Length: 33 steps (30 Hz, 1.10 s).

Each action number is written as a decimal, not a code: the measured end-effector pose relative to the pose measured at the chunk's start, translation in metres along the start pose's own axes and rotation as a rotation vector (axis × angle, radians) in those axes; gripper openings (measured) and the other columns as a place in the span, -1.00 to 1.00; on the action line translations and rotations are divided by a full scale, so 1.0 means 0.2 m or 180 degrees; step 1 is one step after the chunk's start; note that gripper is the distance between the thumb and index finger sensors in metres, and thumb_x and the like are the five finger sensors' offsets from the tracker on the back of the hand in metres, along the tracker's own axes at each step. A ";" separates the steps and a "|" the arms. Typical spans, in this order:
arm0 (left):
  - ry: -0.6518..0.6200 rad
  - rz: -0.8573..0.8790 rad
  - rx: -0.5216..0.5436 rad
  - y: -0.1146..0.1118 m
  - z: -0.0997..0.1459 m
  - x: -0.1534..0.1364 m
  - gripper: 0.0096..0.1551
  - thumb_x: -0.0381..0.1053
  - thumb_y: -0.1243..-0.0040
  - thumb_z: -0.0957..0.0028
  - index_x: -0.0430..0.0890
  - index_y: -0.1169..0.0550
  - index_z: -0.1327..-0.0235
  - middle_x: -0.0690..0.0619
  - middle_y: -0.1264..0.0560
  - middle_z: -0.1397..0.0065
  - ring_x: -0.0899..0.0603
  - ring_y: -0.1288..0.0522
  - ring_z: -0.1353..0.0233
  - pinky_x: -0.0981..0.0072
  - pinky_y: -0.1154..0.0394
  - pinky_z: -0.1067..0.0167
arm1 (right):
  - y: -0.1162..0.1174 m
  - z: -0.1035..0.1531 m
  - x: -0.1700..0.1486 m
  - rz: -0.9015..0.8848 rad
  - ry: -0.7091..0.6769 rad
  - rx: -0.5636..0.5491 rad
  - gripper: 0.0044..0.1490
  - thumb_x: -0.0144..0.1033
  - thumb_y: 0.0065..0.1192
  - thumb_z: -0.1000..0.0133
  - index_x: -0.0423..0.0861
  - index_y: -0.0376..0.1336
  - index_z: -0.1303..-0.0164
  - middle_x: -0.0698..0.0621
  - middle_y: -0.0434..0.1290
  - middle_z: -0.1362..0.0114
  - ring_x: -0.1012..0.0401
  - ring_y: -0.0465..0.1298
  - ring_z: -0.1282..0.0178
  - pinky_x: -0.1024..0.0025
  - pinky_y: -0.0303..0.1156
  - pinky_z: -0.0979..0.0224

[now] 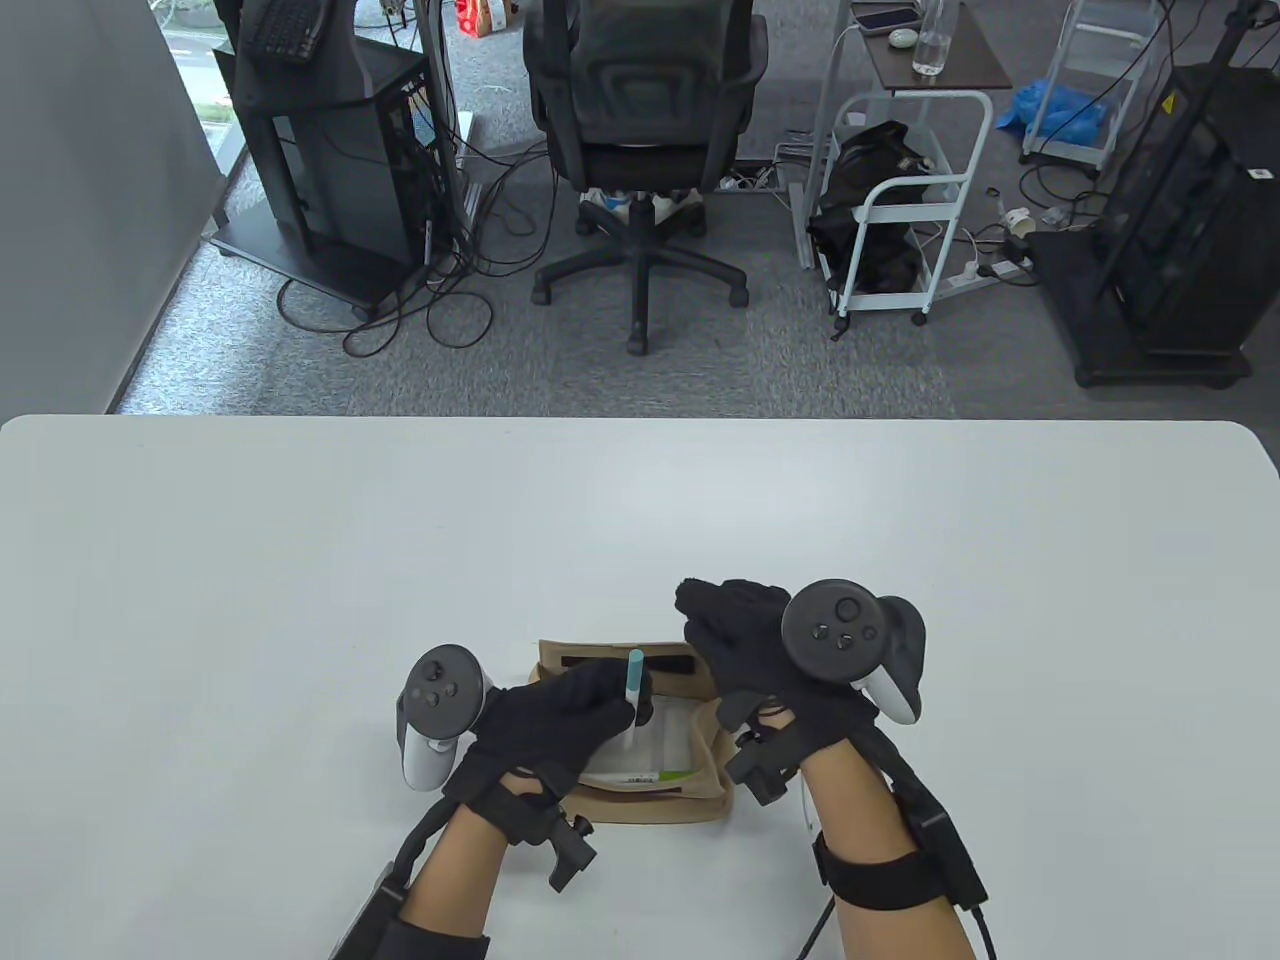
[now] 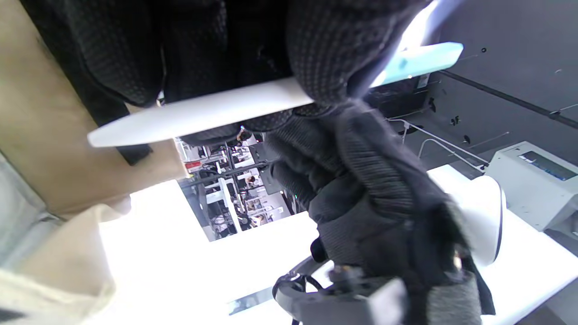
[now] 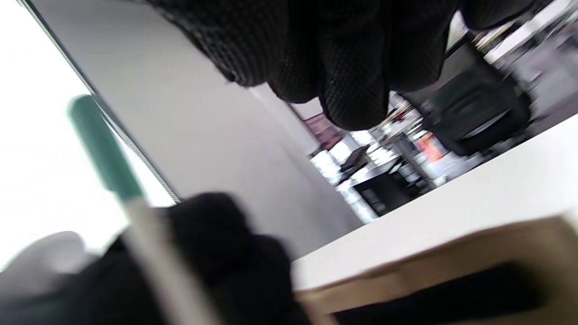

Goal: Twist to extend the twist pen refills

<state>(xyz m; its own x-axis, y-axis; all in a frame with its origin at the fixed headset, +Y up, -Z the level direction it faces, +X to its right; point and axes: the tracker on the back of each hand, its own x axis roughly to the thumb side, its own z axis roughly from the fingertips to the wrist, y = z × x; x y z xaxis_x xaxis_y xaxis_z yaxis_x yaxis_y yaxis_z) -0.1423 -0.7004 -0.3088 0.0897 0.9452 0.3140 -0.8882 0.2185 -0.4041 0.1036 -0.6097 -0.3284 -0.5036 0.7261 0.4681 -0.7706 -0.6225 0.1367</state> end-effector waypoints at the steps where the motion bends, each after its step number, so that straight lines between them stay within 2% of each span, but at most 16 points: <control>1: -0.0006 0.0007 -0.0003 0.00 0.00 0.00 -0.47 -0.06 -0.33 0.06 -0.19 -0.63 -0.18 -0.22 -0.61 -0.26 -0.32 -0.68 -0.21 -0.26 -0.53 -0.17 | 0.01 0.00 0.01 -0.0329 -0.0165 0.0170 -0.34 -0.31 0.31 -0.10 -0.37 0.38 -0.35 -0.37 0.53 -0.37 -0.30 0.37 -0.42 -0.48 0.19 -0.41; 5: -0.0006 -0.0035 -0.0053 -0.02 0.00 0.00 -0.47 -0.07 -0.32 0.05 -0.18 -0.62 -0.19 -0.21 -0.60 -0.27 -0.32 -0.68 -0.23 -0.27 -0.52 -0.18 | 0.08 -0.02 0.00 -0.1165 -0.0417 0.0699 -0.28 -0.33 0.23 -0.12 -0.39 0.28 -0.45 -0.45 0.37 -0.50 -0.35 0.20 -0.53 -0.56 0.07 -0.43; 9: -0.0014 0.0079 -0.0102 -0.04 0.00 0.00 -0.47 -0.07 -0.31 0.05 -0.19 -0.62 -0.20 -0.22 -0.60 -0.28 -0.31 -0.68 -0.23 -0.27 -0.52 -0.18 | 0.15 -0.04 -0.02 -0.1390 -0.0475 0.0922 -0.27 -0.36 0.22 -0.12 -0.37 0.25 -0.48 -0.42 0.33 -0.55 -0.33 0.13 -0.58 -0.59 0.00 -0.45; 13: -0.0016 0.0095 -0.0091 -0.04 0.00 0.00 -0.47 -0.07 -0.29 0.04 -0.19 -0.61 -0.20 -0.22 -0.60 -0.27 -0.31 -0.67 -0.22 -0.28 -0.51 -0.18 | 0.17 -0.04 -0.03 -0.1668 -0.0444 0.0836 -0.34 -0.40 0.25 -0.10 -0.33 0.33 -0.42 -0.36 0.42 -0.51 -0.31 0.17 -0.57 -0.57 0.01 -0.46; 17: 0.0010 0.0064 -0.0078 -0.04 0.00 -0.01 -0.47 -0.07 -0.29 0.04 -0.19 -0.61 -0.20 -0.22 -0.60 -0.26 -0.30 -0.68 -0.22 -0.27 -0.52 -0.18 | 0.18 -0.04 -0.05 -0.1679 -0.0386 0.0638 -0.39 -0.39 0.33 -0.07 -0.31 0.41 -0.32 -0.33 0.51 -0.43 -0.28 0.23 -0.54 -0.52 0.05 -0.48; 22: 0.0043 -0.0021 -0.0043 -0.04 0.00 -0.01 -0.47 -0.06 -0.29 0.04 -0.19 -0.61 -0.20 -0.21 -0.60 -0.25 -0.30 -0.68 -0.20 -0.27 -0.53 -0.17 | 0.15 -0.03 -0.05 -0.1308 -0.0331 0.0361 -0.40 -0.33 0.46 -0.02 -0.30 0.48 -0.23 -0.30 0.58 -0.33 -0.26 0.28 -0.50 -0.44 0.10 -0.49; 27: 0.0066 -0.0072 0.0012 -0.04 0.00 -0.02 -0.47 -0.05 -0.30 0.04 -0.20 -0.61 -0.19 -0.21 -0.61 -0.24 -0.30 -0.69 -0.19 -0.26 -0.53 -0.17 | 0.12 -0.02 -0.02 -0.0815 -0.0294 -0.0099 -0.37 -0.22 0.62 0.10 -0.29 0.54 -0.10 -0.26 0.64 -0.16 -0.21 0.38 -0.41 -0.38 0.18 -0.48; 33: 0.0091 -0.0136 0.0130 -0.03 0.01 -0.02 -0.47 -0.05 -0.31 0.05 -0.20 -0.61 -0.18 -0.22 -0.61 -0.23 -0.29 -0.69 -0.17 -0.25 -0.54 -0.16 | 0.14 0.01 0.03 -0.0446 -0.0201 -0.0429 -0.37 -0.16 0.65 0.13 -0.31 0.53 0.01 -0.25 0.65 -0.04 -0.19 0.44 -0.32 -0.38 0.22 -0.43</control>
<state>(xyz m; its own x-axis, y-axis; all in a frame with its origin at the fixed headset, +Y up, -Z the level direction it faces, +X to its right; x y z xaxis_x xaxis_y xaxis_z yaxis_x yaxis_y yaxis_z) -0.1377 -0.7053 -0.3062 0.1402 0.9418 0.3054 -0.9009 0.2493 -0.3552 0.0791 -0.6227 -0.3200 -0.3656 0.7805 0.5071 -0.8788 -0.4690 0.0882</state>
